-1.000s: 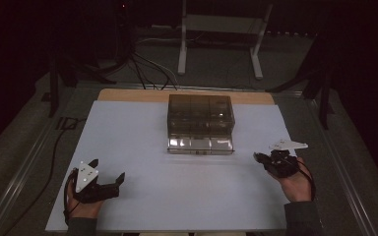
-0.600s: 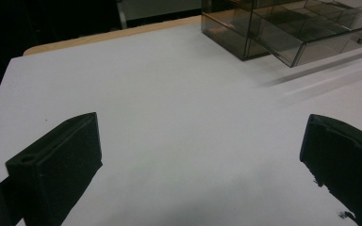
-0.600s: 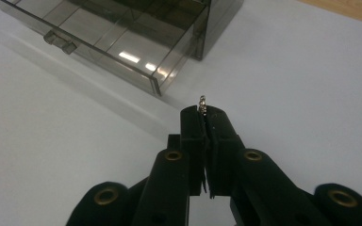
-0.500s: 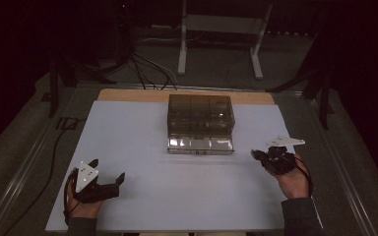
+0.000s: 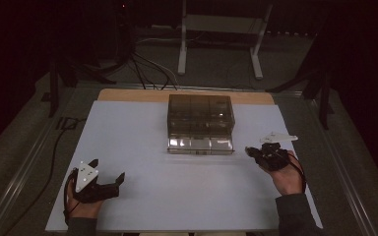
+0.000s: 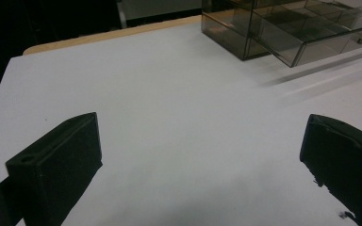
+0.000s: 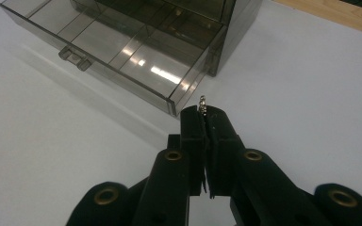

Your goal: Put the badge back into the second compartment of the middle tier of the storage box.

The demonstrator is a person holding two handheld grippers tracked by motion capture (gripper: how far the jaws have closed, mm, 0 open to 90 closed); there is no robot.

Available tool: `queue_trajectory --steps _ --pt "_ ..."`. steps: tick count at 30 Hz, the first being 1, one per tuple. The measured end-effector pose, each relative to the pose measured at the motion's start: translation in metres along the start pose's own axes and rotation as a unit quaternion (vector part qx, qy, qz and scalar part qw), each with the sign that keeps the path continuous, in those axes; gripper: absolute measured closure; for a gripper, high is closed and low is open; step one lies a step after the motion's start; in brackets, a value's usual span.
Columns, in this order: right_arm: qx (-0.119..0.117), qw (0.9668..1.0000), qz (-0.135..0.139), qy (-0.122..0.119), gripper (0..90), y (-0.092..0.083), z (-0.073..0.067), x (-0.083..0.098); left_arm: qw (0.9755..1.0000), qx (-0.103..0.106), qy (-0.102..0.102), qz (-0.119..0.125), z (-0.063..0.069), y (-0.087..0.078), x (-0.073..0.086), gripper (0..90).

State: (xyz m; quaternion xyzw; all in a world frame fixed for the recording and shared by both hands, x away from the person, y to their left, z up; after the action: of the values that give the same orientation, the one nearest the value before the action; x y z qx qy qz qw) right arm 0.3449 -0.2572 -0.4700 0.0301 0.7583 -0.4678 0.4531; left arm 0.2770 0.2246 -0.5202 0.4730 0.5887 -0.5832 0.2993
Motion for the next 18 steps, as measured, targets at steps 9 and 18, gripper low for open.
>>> queue_trajectory --steps 9,18 --pt "-0.001 1.0 0.002 -0.002 87.8 0.0 -0.001 -0.006 1.0 0.0 0.001 0.0 0.0 0.0 0.0 0.6" --pt "-0.004 1.0 0.008 -0.002 87.8 0.0 -0.002 -0.014 1.0 -0.001 -0.001 -0.001 0.0 0.0 0.0 0.6"
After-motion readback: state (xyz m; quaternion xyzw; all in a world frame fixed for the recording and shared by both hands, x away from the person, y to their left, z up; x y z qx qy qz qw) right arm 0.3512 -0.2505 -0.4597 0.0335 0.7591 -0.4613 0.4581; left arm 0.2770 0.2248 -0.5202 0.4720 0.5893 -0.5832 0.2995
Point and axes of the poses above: each handheld gripper's, and its own axes: y roughly forward along the jaws, x roughly out of its underside, z roughly to its right, the point moved 5 cm from there along y, roughly forward along the jaws, and after that the axes turned 14 degrees about -x, right-handed, at the moved point
